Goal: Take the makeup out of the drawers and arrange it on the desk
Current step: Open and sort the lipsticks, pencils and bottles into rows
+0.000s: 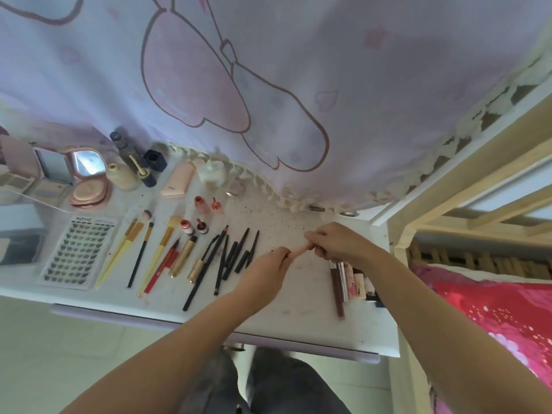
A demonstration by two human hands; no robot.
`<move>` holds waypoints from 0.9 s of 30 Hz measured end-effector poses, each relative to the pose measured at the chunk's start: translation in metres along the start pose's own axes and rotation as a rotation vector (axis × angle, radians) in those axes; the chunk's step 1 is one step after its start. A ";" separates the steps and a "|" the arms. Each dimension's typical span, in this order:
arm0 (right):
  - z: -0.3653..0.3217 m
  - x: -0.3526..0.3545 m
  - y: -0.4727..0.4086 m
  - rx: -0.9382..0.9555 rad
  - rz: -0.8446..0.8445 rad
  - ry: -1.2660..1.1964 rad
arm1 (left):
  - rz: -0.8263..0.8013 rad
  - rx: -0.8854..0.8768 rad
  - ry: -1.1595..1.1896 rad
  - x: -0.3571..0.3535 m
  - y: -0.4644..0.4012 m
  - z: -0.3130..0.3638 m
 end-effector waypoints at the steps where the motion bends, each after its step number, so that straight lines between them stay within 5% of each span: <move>1: -0.001 -0.004 0.006 0.039 -0.010 -0.067 | -0.038 -0.012 0.053 0.007 0.004 -0.004; 7: -0.001 -0.024 0.032 0.261 -0.019 -0.149 | -0.421 0.076 0.686 0.049 0.018 -0.021; 12: -0.006 -0.024 0.045 0.142 -0.048 -0.251 | -0.373 -0.032 0.282 0.067 0.025 -0.025; 14: -0.009 -0.028 0.049 0.050 -0.052 -0.099 | -0.327 -0.060 0.224 0.068 0.027 -0.022; 16: -0.009 -0.031 0.050 0.039 -0.047 -0.017 | -0.297 -0.083 0.199 0.069 0.029 -0.020; 22: -0.008 -0.024 0.056 0.144 -0.102 -0.311 | -0.320 -0.062 0.280 0.075 0.034 -0.025; 27: -0.011 -0.024 0.057 0.095 -0.121 -0.093 | -0.301 -0.046 0.303 0.071 0.034 -0.031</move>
Point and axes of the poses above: each hand's wrist, its own y-axis away from the middle knuckle, its own x-axis out of the back of the hand, z = x × y, the point moved 1 cm from there along -y, towards the middle knuckle, and after that the axes turned 10 degrees about -y, right-handed, at the moved point
